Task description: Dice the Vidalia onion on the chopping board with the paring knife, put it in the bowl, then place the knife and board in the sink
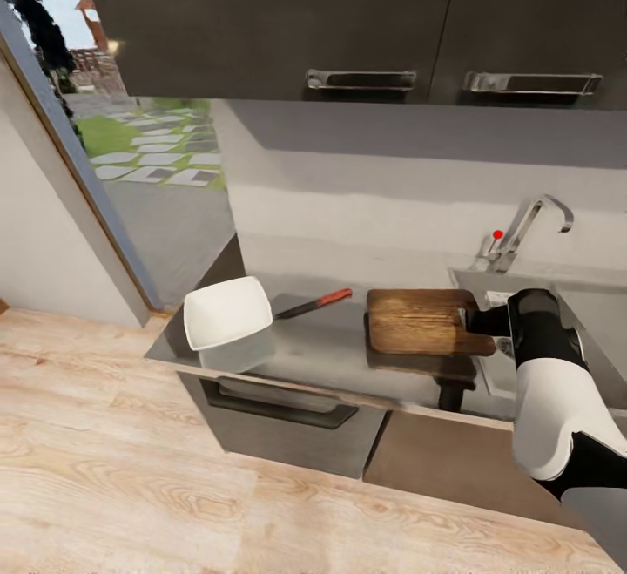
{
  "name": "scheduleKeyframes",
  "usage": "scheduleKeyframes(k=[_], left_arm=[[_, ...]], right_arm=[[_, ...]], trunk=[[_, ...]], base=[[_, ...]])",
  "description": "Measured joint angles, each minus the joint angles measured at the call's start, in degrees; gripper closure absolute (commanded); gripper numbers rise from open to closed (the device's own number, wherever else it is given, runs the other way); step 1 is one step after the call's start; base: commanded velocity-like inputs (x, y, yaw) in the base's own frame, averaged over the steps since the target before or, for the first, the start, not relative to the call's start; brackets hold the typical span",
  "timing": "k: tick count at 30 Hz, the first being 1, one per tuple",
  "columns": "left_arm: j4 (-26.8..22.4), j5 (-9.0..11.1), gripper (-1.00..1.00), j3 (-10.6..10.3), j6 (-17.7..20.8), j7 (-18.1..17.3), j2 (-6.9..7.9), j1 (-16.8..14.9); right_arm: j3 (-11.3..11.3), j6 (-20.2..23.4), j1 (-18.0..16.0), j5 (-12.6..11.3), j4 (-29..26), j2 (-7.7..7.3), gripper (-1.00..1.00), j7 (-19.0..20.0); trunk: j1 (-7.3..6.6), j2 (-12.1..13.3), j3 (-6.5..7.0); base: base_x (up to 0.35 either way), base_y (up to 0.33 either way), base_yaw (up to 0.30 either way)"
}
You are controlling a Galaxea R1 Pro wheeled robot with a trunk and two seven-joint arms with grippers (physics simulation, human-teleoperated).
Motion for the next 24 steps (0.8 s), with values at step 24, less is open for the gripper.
scheduleKeyframes(k=[24], left_arm=[[0.0,0.0,-1.0,-0.1,-1.8,0.0,0.36,0.0]], right_arm=[[-7.0,-0.5,0.0,-0.4,2.1,0.6,1.0,-2.3]], trunk=[[-0.02,0.0,-0.01]], base=[[0.007,0.048,0.0]])
